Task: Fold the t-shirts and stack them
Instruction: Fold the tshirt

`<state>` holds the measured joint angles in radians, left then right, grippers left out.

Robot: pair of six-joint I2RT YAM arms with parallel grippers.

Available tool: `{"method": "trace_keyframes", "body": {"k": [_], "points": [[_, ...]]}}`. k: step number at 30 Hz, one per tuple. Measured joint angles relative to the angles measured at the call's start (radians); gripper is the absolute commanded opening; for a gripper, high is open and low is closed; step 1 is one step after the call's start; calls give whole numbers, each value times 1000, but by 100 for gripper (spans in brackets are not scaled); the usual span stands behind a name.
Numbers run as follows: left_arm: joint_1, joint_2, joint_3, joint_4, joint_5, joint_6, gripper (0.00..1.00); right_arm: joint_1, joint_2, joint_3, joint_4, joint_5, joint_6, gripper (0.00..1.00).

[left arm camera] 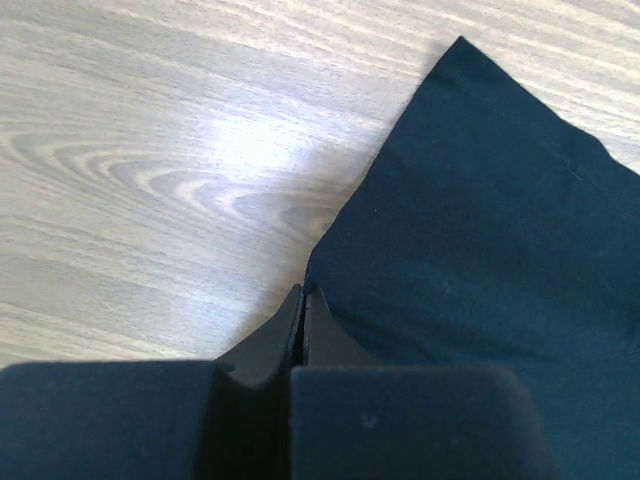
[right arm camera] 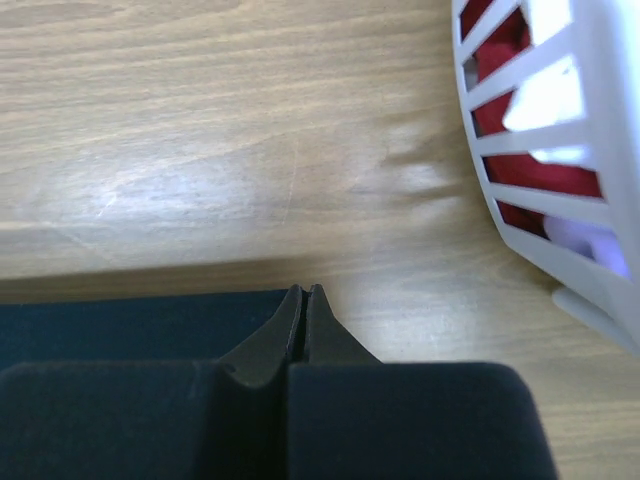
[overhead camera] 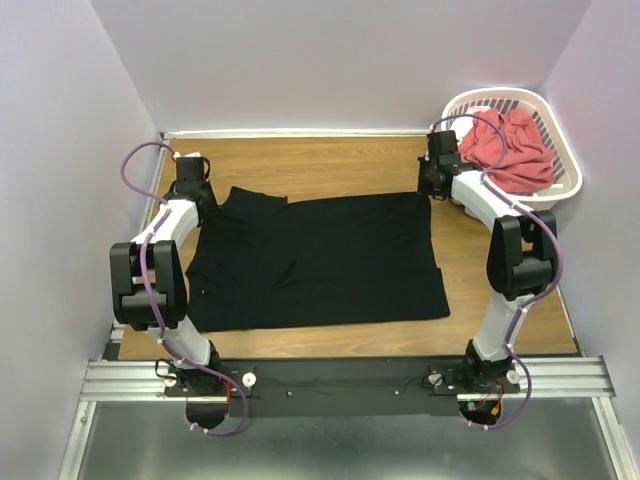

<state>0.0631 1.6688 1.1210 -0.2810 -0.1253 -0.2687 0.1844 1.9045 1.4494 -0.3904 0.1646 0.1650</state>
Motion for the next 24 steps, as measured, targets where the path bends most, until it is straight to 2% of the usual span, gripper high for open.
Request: {"method": "trace_keyframes", "body": {"k": [9, 18, 24], "points": [[0, -55, -104, 19, 7, -1, 0, -2, -98, -122, 4, -2, 38, 1], [0, -232, -201, 36, 8, -18, 0, -3, -230, -261, 0, -4, 78, 1], [3, -293, -262, 33, 8, -40, 0, -3, -324, -327, 5, -1, 103, 1]]}}
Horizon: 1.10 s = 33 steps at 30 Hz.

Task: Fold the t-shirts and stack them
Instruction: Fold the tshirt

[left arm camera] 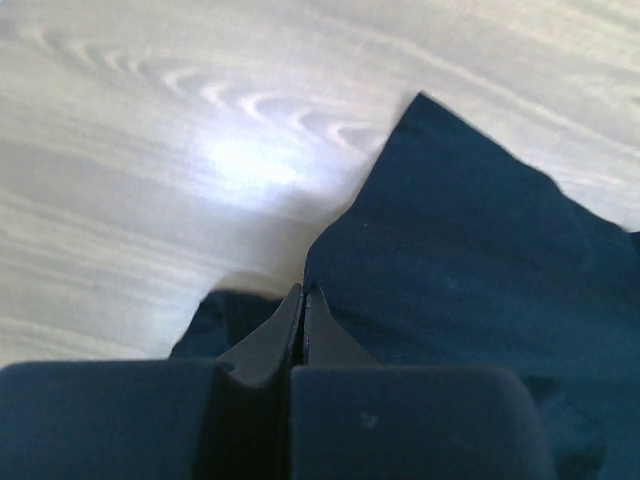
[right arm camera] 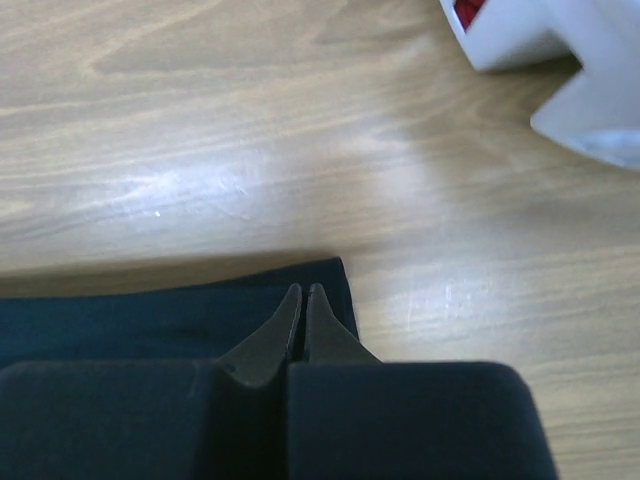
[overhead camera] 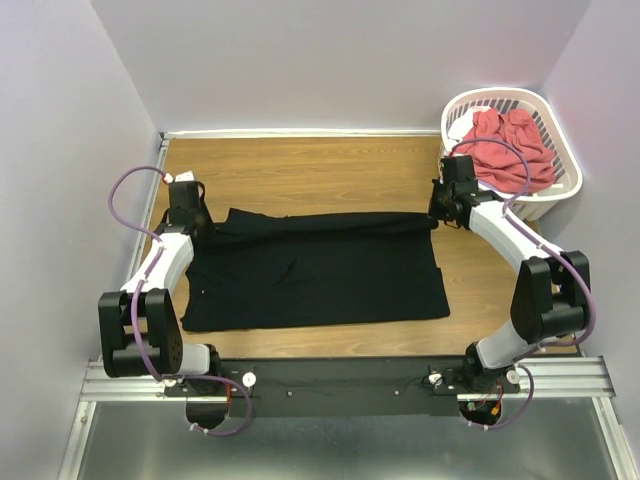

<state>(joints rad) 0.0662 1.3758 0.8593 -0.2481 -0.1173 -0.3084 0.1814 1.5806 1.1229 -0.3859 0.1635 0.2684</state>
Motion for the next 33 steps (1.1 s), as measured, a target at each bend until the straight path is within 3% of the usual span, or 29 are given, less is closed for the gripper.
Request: {"method": "trace_keyframes", "body": {"k": [9, 15, 33], "points": [[65, -77, -111, -32, 41, -41, 0, 0, -80, -114, -4, 9, 50, 1], [76, -143, -114, -32, 55, -58, 0, 0, -132, -136, -2, 26, 82, 1], [108, -141, -119, -81, 89, -142, 0, 0, -153, -234, 1, 33, 162, 1]]}}
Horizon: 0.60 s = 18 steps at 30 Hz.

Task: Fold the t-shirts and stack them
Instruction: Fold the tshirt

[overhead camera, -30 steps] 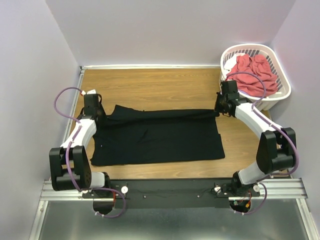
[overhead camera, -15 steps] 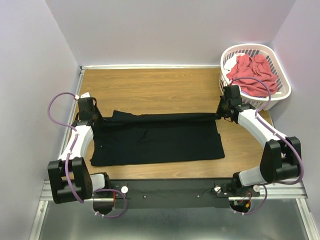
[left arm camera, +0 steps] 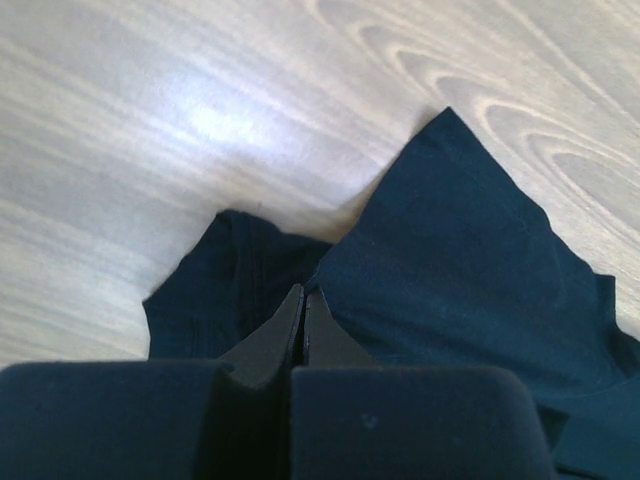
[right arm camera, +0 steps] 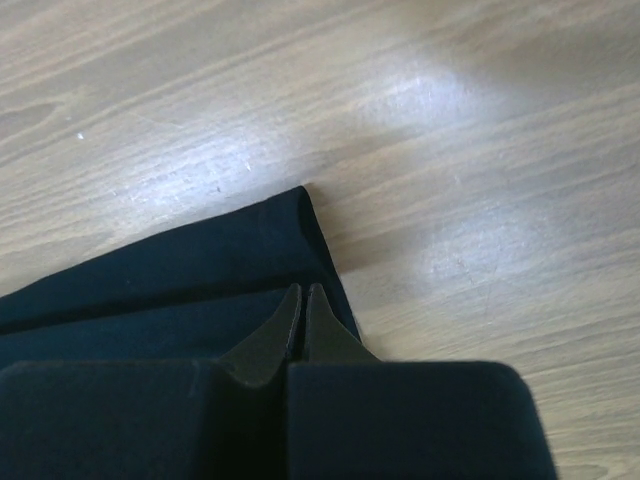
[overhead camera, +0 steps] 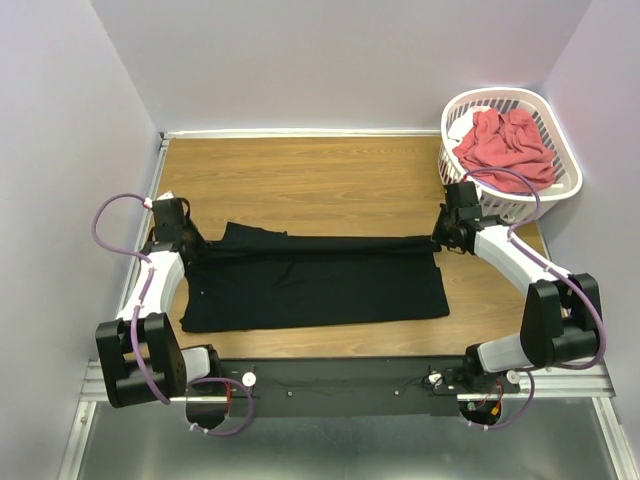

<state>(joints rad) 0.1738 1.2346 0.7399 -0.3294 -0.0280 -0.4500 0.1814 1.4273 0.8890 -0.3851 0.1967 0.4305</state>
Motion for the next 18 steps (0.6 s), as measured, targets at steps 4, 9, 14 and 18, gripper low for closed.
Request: {"method": "trace_keyframes", "body": {"k": [4, 9, 14, 18], "points": [[17, -5, -3, -25, 0, -34, 0, 0, 0, -17, 0, -4, 15, 1], [29, -25, -24, -30, 5, -61, 0, 0, 2, -26, 0, -4, 26, 1], [37, -22, -74, -16, 21, -88, 0, 0, 8, -26, 0, -4, 25, 1], [40, -19, -103, -8, 41, -114, 0, -6, 36, -26, 1, -5, 21, 1]]}}
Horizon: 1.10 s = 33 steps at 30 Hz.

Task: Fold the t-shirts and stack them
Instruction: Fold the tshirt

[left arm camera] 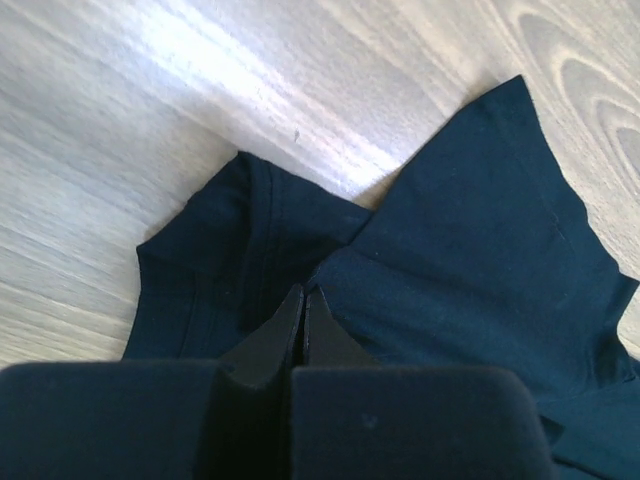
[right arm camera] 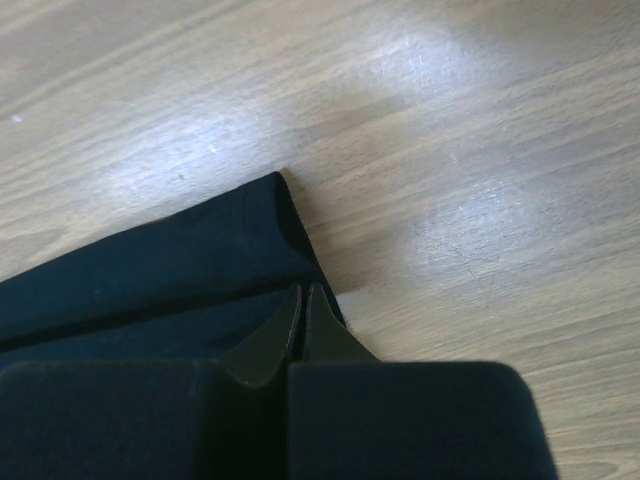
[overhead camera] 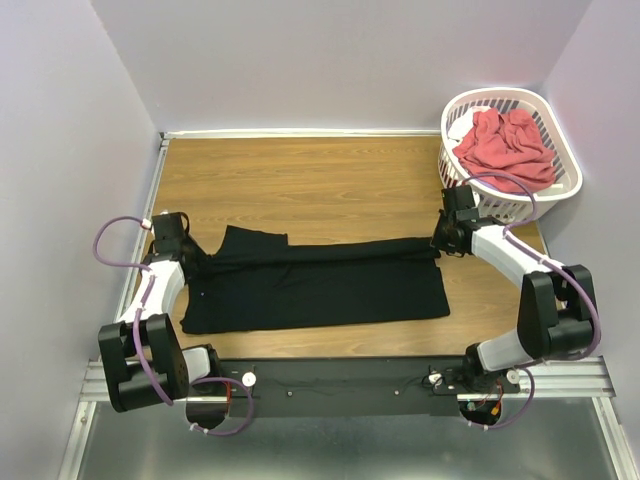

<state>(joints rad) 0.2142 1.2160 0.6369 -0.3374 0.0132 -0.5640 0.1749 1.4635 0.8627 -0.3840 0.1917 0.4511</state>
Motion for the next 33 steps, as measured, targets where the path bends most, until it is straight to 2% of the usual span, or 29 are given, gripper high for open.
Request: {"method": "trace_keyframes", "body": {"k": [5, 7, 8, 13, 22, 28, 31, 33], "points": [[1, 0, -21, 22, 8, -25, 0, -2, 43, -1, 2, -2, -8, 2], [1, 0, -27, 25, 10, -31, 0, -2, 50, -1, 5, -1, -11, 6], [1, 0, -29, 27, 12, -35, 0, -2, 52, -1, 8, -1, -15, 11], [2, 0, -41, 43, 24, -49, 1, -3, 66, 2, 21, -1, -29, 14], [2, -1, -63, 68, 51, -60, 0, -6, 80, 40, 27, -2, -57, 1], [3, -19, -67, 76, 52, -71, 0, -6, 80, 71, 46, -4, -75, 1], [3, -32, -73, 78, 52, -77, 0, -6, 79, 70, 48, -16, -77, 3], [3, -39, -75, 78, 52, -80, 1, -6, 76, 60, 55, -30, -77, 12]]}}
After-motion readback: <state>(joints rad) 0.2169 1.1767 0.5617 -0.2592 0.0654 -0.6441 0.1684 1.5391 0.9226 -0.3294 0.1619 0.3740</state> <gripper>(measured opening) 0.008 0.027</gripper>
